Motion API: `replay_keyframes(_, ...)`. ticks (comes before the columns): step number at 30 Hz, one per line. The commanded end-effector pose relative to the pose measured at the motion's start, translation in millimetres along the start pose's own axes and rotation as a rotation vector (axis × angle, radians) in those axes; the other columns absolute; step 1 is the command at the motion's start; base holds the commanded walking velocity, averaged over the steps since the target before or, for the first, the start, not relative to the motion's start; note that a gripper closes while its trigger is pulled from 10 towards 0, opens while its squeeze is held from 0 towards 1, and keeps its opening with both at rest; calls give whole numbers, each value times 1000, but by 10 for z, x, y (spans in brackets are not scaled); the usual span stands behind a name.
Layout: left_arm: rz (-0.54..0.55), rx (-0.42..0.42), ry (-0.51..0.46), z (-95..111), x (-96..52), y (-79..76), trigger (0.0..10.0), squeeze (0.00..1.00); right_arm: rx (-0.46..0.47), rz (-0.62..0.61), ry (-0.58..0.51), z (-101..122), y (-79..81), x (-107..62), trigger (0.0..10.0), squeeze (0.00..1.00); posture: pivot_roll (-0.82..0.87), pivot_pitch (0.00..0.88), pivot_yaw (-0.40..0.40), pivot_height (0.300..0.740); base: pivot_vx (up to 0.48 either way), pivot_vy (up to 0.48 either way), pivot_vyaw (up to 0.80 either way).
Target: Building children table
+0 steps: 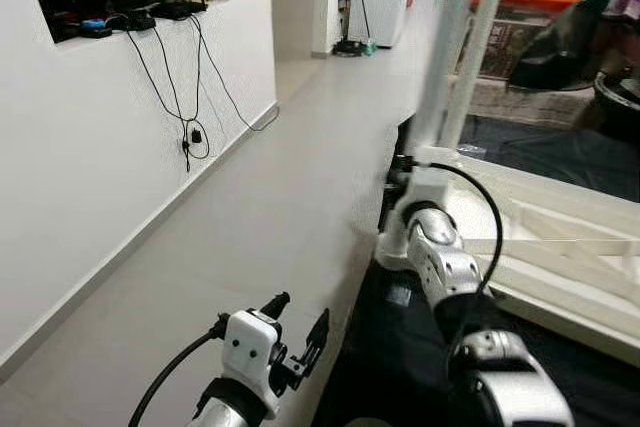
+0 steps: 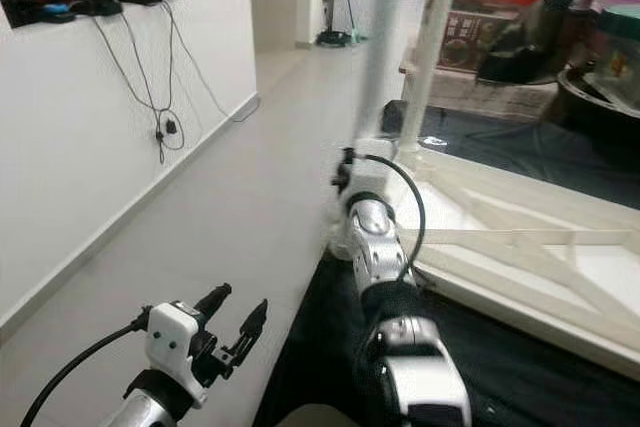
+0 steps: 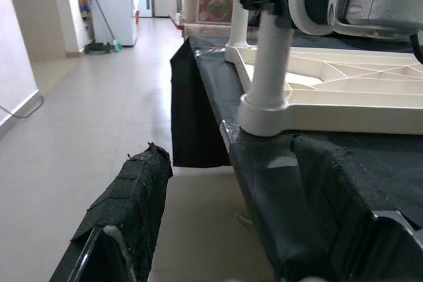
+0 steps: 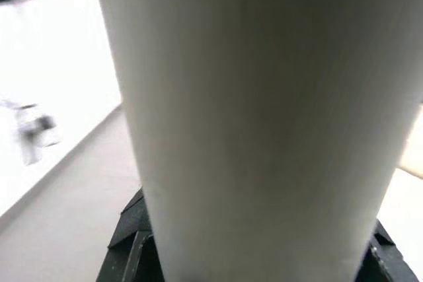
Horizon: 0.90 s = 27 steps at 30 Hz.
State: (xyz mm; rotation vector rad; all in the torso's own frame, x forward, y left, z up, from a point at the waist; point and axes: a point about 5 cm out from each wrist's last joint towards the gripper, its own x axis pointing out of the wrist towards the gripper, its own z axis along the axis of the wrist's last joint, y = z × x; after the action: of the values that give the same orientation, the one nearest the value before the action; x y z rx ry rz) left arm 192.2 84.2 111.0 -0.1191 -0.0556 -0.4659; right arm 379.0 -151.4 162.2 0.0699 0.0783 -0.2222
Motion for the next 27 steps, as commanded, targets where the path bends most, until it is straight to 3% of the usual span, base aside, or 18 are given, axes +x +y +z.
replay_keyframes(1, -3, -14, 20, -41, -5, 2, 10000, 0, 25, -119, 175, -365, -222, -45, 0, 0, 45, 0, -30, 740, 0, 0, 0)
replay_keyframes(2, -4, -14, 20, -40, -5, 3, 10000, 0, 44, -128, 168, -367, -180, -67, 0, 0, 45, 0, -30, 740, 0, 0, 0)
replay_keyframes(3, -4, -13, 20, -39, -5, 3, 10000, 0, 85, -83, 165, -370, -55, -74, 3294, 0, 47, 0, -31, 740, 0, 0, 0)
replay_keyframes(4, -3, -13, 20, -38, -6, 3, 10000, 0, 130, -22, 156, -362, 68, -74, 10000, 0, 47, 0, -31, 740, 0, 0, 0)
replay_keyframes(5, -3, -14, 19, -37, -6, 3, 10000, 0, 178, 31, 146, -342, 182, -74, 10000, 0, 47, 0, -31, 740, 0, 0, 0)
replay_keyframes(6, -3, -14, 19, -37, -6, 3, 10000, 0, 178, 31, 146, -342, 182, -74, 10000, 0, 47, 0, -31, 740, 0, 0, 0)
replay_keyframes(7, -3, -13, 18, -34, -6, 3, 10000, 0, 211, 120, 84, -249, 317, -85, 10000, 1000, 47, 0, -31, 740, 0, 0, 0)
replay_keyframes(11, -2, -14, 17, -31, -4, 3, 10000, 0, 224, 136, 38, -149, 331, -84, 10000, 1000, 47, 0, -31, 740, 0, 0, 0)
replay_keyframes(12, -2, -14, 17, -30, -4, 3, 10000, 0, 246, 166, 15, -91, 320, -68, 10000, 165, 47, 0, -31, 740, 0, 0, 0)
replay_keyframes(13, -2, -15, 16, -29, -3, 4, 10000, 0, 260, 207, -11, -35, 301, -41, 10000, 0, 47, 0, -31, 740, 0, 0, 0)
replay_keyframes(19, -2, -16, 16, -29, 4, 4, 10000, 0, 228, 375, -90, 128, 187, 66, 10000, 0, 44, 0, -34, 740, 0, 0, 0)
replay_keyframes(21, -2, -16, 17, -32, 7, 4, 10000, 0, 170, 467, -115, 175, 152, 93, 10000, 0, 44, 0, -34, 740, 0, 0, 0)
replay_keyframes(27, -2, -15, 18, -35, 10, 4, 10000, 0, 93, 672, -130, 178, 254, 35, 10000, 0, 44, 0, -34, 740, 0, 0, 0)
